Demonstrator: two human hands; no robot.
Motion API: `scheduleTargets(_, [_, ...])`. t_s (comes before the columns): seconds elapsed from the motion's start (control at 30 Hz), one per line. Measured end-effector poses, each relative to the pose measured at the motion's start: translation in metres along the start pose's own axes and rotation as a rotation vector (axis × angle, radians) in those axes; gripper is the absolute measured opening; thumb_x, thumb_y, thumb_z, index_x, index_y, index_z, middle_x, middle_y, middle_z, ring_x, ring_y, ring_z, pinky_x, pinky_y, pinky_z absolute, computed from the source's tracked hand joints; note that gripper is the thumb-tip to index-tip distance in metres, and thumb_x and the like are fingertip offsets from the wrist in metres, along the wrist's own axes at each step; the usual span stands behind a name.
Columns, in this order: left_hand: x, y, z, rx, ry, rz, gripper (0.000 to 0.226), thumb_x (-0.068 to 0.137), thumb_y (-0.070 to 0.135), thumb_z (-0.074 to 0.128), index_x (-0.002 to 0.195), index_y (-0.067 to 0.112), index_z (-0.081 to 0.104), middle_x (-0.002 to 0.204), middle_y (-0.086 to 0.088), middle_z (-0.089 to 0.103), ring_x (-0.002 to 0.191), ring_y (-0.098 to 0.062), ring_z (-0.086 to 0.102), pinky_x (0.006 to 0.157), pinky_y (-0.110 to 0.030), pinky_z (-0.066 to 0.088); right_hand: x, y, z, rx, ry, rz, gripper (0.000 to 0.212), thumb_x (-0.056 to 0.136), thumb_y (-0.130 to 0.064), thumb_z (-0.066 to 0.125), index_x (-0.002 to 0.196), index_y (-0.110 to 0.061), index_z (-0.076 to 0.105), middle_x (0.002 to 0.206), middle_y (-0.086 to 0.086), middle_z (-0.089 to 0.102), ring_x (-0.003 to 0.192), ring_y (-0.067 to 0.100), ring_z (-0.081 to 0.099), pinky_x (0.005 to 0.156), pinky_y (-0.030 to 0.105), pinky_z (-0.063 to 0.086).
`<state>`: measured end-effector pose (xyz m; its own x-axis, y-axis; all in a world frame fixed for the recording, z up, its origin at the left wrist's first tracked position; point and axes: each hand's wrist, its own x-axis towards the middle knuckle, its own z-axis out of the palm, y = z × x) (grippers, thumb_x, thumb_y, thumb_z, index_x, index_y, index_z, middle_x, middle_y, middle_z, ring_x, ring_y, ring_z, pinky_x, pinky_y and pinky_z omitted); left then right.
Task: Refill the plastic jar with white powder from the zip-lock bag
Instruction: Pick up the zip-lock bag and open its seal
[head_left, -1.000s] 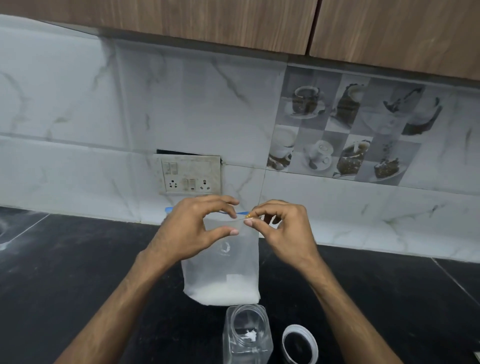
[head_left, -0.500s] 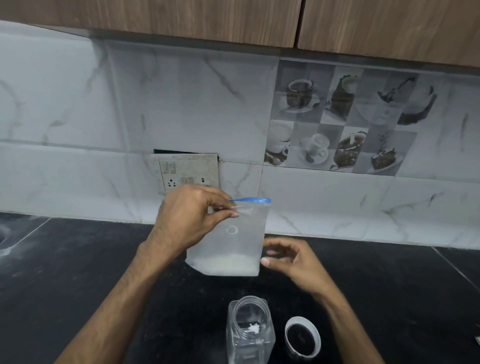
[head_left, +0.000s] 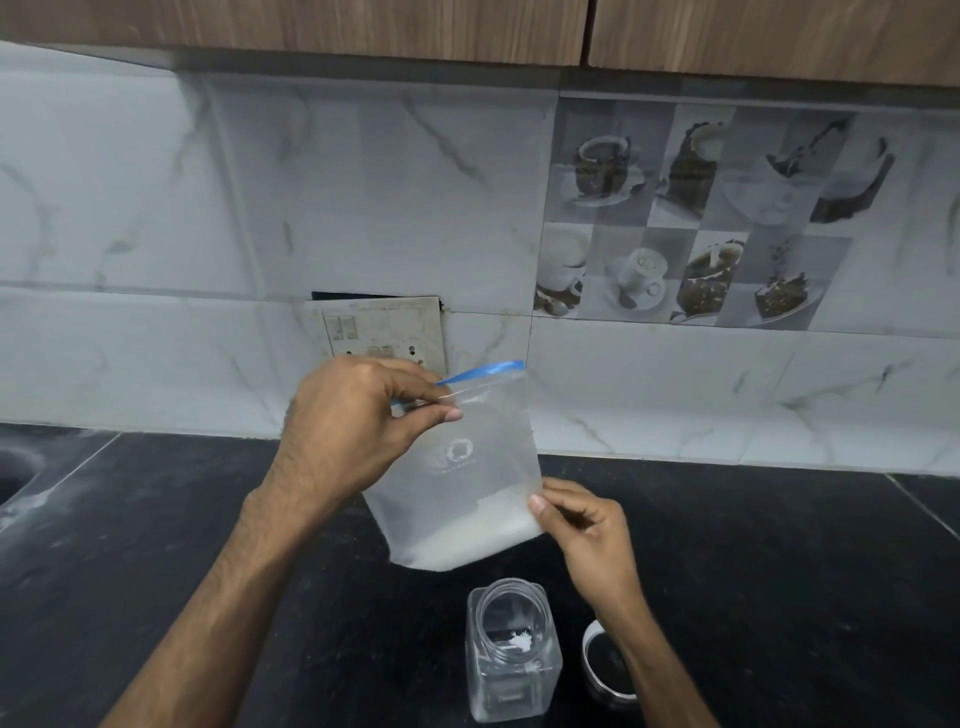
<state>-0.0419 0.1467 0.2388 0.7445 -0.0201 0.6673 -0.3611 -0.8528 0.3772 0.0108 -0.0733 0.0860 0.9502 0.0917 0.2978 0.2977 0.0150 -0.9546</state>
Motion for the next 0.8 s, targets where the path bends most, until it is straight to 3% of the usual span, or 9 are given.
scheduleTargets(0.13, [-0.016, -0.004, 0.004, -0.132, 0.029, -0.079, 0.020, 0.070, 0.041, 0.077, 0.083, 0.026, 0.081, 0.087, 0.015, 0.077, 0.082, -0.001, 0.071, 0.074, -0.031, 0.060, 0.003, -0.014, -0.011, -0.058, 0.065, -0.079, 0.030, 0.083, 0.000, 0.072, 0.087, -0.029, 0.079, 0.098, -0.011, 0.076, 0.096, 0.005, 0.070, 0.082, 0.014, 0.052])
scheduleTargets(0.27, [-0.036, -0.003, 0.023, -0.276, 0.106, -0.149, 0.025, 0.070, 0.037, 0.076, 0.087, 0.019, 0.080, 0.088, 0.011, 0.076, 0.084, 0.001, 0.072, 0.080, -0.025, 0.059, 0.012, -0.037, -0.029, -0.164, 0.084, -0.153, 0.036, 0.083, -0.001, 0.073, 0.082, -0.037, 0.075, 0.091, -0.025, 0.074, 0.093, -0.004, 0.068, 0.080, 0.008, 0.049])
scheduleTargets(0.37, [-0.042, -0.001, 0.034, -0.339, 0.146, -0.179, 0.022, 0.070, 0.031, 0.077, 0.089, 0.020, 0.079, 0.088, 0.016, 0.074, 0.086, 0.006, 0.070, 0.083, -0.014, 0.056, 0.016, -0.054, -0.042, -0.204, 0.091, -0.174, 0.031, 0.084, -0.005, 0.072, 0.083, -0.037, 0.075, 0.090, -0.020, 0.075, 0.091, -0.004, 0.068, 0.078, 0.010, 0.050])
scheduleTargets(0.57, [-0.040, 0.008, 0.049, -0.392, 0.137, -0.171, 0.023, 0.071, 0.031, 0.075, 0.091, 0.019, 0.078, 0.089, 0.012, 0.075, 0.086, 0.003, 0.071, 0.084, -0.012, 0.054, 0.019, -0.062, -0.063, -0.251, 0.129, -0.160, 0.020, 0.085, -0.010, 0.072, 0.086, -0.030, 0.076, 0.091, -0.014, 0.076, 0.091, 0.006, 0.070, 0.074, 0.024, 0.059])
scheduleTargets(0.7, [-0.039, 0.012, 0.059, -0.427, 0.101, -0.173, 0.022, 0.071, 0.031, 0.075, 0.090, 0.019, 0.079, 0.089, 0.016, 0.074, 0.086, 0.006, 0.070, 0.082, -0.009, 0.053, 0.016, -0.069, -0.077, -0.274, 0.113, -0.141, 0.021, 0.083, -0.007, 0.074, 0.091, -0.026, 0.077, 0.093, -0.009, 0.077, 0.092, 0.002, 0.071, 0.081, 0.014, 0.055])
scheduleTargets(0.8, [-0.043, 0.012, 0.066, -0.447, 0.093, -0.185, 0.024, 0.071, 0.033, 0.074, 0.090, 0.020, 0.079, 0.088, 0.019, 0.073, 0.087, 0.006, 0.070, 0.082, -0.005, 0.051, 0.013, -0.075, -0.086, -0.292, 0.084, -0.115, 0.035, 0.078, 0.005, 0.076, 0.096, -0.025, 0.074, 0.098, -0.008, 0.075, 0.083, -0.001, 0.069, 0.078, 0.011, 0.054])
